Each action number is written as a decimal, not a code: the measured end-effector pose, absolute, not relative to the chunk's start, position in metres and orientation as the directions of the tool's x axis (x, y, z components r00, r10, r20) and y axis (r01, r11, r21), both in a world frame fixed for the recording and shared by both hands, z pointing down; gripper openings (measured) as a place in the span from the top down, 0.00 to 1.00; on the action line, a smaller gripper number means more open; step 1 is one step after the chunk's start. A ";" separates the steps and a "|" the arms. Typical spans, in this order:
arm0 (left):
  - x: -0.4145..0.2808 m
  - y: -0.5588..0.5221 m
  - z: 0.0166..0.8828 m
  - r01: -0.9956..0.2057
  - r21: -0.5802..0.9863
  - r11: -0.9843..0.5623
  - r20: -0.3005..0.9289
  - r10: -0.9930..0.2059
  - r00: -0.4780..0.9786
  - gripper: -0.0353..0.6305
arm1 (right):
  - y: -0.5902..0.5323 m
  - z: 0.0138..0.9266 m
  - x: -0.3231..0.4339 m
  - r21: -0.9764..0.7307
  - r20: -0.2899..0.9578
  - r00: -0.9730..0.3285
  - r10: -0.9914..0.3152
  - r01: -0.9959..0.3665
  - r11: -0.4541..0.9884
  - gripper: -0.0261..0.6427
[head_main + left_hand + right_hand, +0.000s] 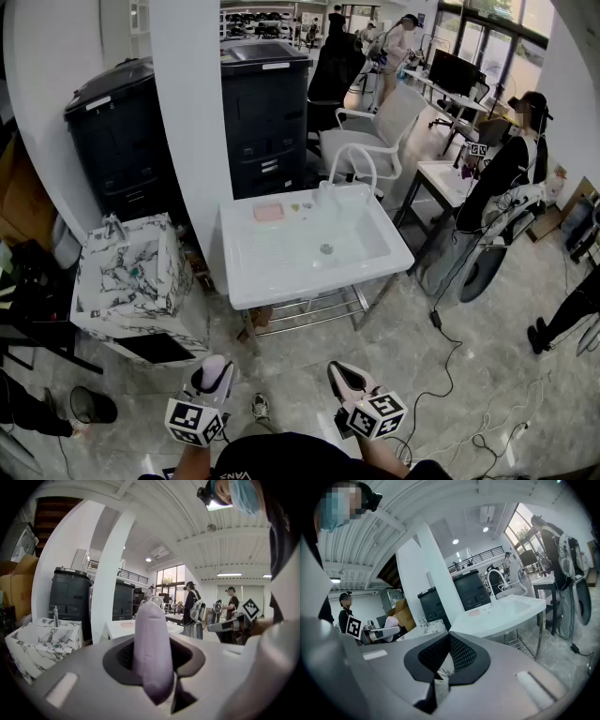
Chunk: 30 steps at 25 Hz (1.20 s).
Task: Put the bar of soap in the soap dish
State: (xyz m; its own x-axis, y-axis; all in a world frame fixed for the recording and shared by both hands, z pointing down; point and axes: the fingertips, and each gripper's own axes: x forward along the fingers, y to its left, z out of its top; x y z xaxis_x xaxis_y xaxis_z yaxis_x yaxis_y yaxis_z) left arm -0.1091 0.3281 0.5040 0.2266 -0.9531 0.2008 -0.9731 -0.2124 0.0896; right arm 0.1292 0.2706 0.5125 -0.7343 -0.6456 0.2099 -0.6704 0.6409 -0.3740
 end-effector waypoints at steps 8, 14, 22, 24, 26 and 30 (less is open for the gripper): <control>-0.114 0.308 0.509 -0.967 0.098 -0.236 0.211 -0.945 0.252 0.68 | 0.254 0.505 0.117 -0.402 0.155 -0.756 -0.636 -0.636 0.658 0.96; -0.131 0.273 0.512 -0.955 0.099 -0.279 0.212 -0.932 0.294 0.68 | 0.226 0.504 0.099 -0.404 0.147 -0.734 -0.663 -0.657 0.637 0.96; -0.165 0.224 0.511 -0.938 0.083 -0.336 0.215 -0.913 0.346 0.68 | 0.182 0.503 0.062 -0.409 0.134 -0.708 -0.693 -0.677 0.612 0.96; -0.173 0.213 0.511 -0.933 0.081 -0.352 0.219 -0.907 0.361 0.68 | 0.172 0.503 0.053 -0.409 0.135 -0.701 -0.700 -0.683 0.605 0.96; -0.178 0.202 0.509 -0.925 0.079 -0.370 0.220 -0.899 0.379 0.68 | 0.163 0.502 0.046 -0.410 0.138 -0.692 -0.708 -0.691 0.595 0.96; -0.187 0.189 0.509 -0.914 0.062 -0.400 0.223 -0.887 0.404 0.68 | 0.152 0.504 0.036 -0.417 0.145 -0.677 -0.722 -0.703 0.575 0.96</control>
